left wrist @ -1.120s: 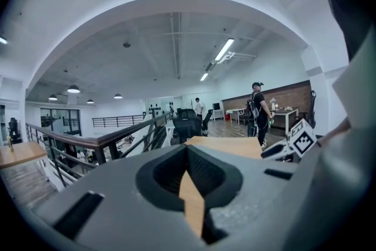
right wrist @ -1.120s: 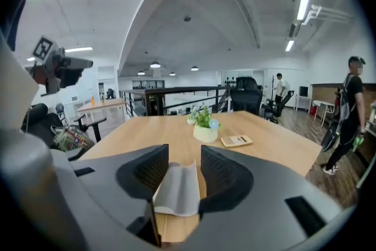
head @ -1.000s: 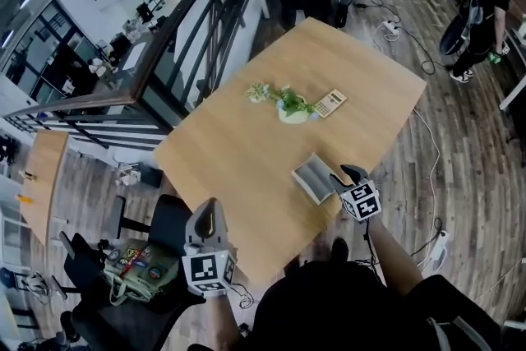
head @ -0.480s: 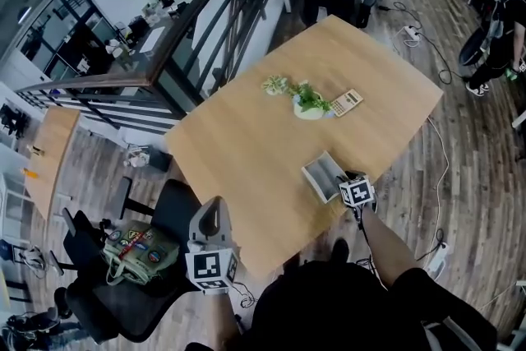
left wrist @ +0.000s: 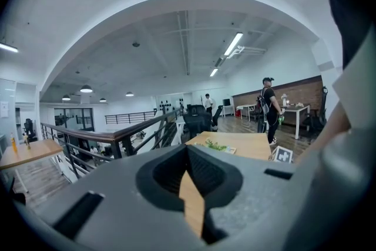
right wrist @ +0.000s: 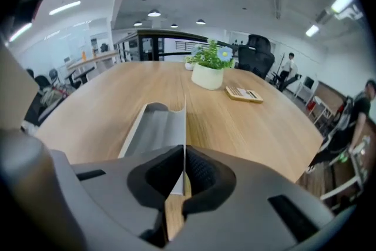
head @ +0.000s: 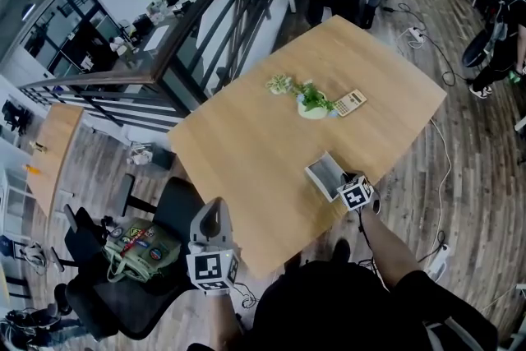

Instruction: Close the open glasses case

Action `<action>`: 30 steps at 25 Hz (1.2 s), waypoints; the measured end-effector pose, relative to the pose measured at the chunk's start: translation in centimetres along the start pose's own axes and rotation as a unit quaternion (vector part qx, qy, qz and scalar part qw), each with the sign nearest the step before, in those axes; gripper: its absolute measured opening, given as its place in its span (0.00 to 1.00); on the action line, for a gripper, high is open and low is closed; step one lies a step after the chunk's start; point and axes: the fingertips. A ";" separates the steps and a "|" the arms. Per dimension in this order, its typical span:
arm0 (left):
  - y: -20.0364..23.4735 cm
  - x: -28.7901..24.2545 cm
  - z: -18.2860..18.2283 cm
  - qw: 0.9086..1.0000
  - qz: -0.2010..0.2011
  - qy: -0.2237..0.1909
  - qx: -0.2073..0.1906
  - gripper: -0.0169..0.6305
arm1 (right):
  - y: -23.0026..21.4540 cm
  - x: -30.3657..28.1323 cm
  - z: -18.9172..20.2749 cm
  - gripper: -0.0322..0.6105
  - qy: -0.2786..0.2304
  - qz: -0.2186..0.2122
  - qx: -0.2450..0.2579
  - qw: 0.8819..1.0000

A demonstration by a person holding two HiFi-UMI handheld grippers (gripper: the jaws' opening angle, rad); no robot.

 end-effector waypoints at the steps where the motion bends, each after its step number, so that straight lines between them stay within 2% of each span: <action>1: 0.0 0.0 0.0 1.000 0.000 0.000 0.001 0.03 | 0.4 0.1 0.0 0.09 0.007 0.015 0.042 0.999; 3: 0.1 0.1 0.1 1.000 -0.002 0.002 0.004 0.03 | 1.2 0.3 -0.3 0.09 0.023 0.055 0.154 0.986; 6: -0.1 0.0 0.1 1.000 0.000 0.003 0.003 0.03 | 2.1 0.6 -0.5 0.12 0.040 0.117 0.315 0.941; 8: -0.1 0.0 0.2 1.000 0.003 0.003 0.002 0.03 | 2.8 0.8 -0.5 0.13 0.044 0.140 0.372 0.916; 9: -0.1 0.0 0.2 1.000 0.003 0.003 0.002 0.03 | 3.1 0.9 -0.4 0.14 0.045 0.147 0.389 0.908; 11: -0.1 0.0 0.2 1.000 0.005 0.003 0.003 0.03 | 3.8 1.0 -0.2 0.14 0.044 0.153 0.404 0.901; 17: 0.0 0.4 0.5 1.000 0.007 0.004 0.002 0.03 | 5.8 1.1 0.4 0.19 0.046 0.137 0.428 0.892; 21: 0.0 0.4 0.8 1.000 0.007 0.004 0.007 0.03 | 6.9 0.9 1.2 0.25 0.056 0.107 0.433 0.893; 25: 0.2 0.6 0.9 1.000 0.006 0.007 0.010 0.03 | 7.2 0.9 1.2 0.28 0.072 0.072 0.408 0.907; 30: 0.3 1.1 1.1 1.000 0.003 0.007 0.012 0.03 | 8.4 1.2 1.5 0.33 0.075 -0.016 0.338 0.938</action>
Point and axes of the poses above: the fingertips, and each gripper's own axes: x backward along the fingers, y to its left, z out of its underside, and after that the axes turned 3 degrees about -x, right-handed
